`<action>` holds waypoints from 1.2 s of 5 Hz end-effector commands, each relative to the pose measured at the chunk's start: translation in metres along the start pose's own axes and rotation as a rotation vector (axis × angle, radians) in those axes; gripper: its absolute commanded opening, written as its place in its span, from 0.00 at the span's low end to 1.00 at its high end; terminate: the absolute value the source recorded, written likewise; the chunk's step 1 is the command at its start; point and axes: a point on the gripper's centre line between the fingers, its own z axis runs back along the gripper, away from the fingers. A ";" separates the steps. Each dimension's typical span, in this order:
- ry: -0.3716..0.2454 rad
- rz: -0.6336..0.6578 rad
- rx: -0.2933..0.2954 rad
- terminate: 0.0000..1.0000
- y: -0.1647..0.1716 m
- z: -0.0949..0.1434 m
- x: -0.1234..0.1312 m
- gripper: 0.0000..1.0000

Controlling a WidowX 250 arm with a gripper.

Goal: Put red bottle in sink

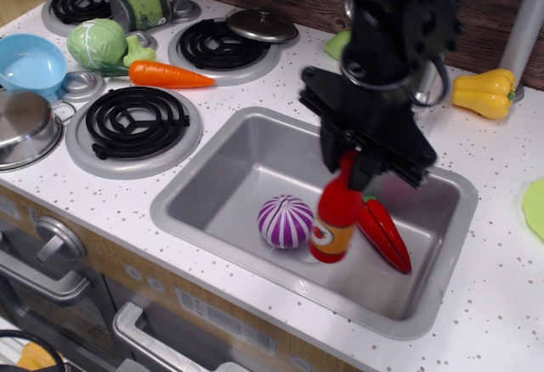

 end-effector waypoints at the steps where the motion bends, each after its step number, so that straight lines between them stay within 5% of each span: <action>1: 0.013 -0.014 -0.052 0.00 -0.003 -0.018 0.008 0.00; 2: 0.012 -0.020 -0.093 0.00 -0.008 -0.031 0.006 0.00; 3: -0.048 0.009 -0.065 0.00 -0.011 -0.040 0.005 1.00; 4: -0.156 0.054 -0.046 0.00 -0.016 -0.046 0.001 1.00; 5: -0.156 0.054 -0.046 0.00 -0.016 -0.046 0.001 1.00; 6: -0.156 0.054 -0.046 1.00 -0.016 -0.046 0.001 1.00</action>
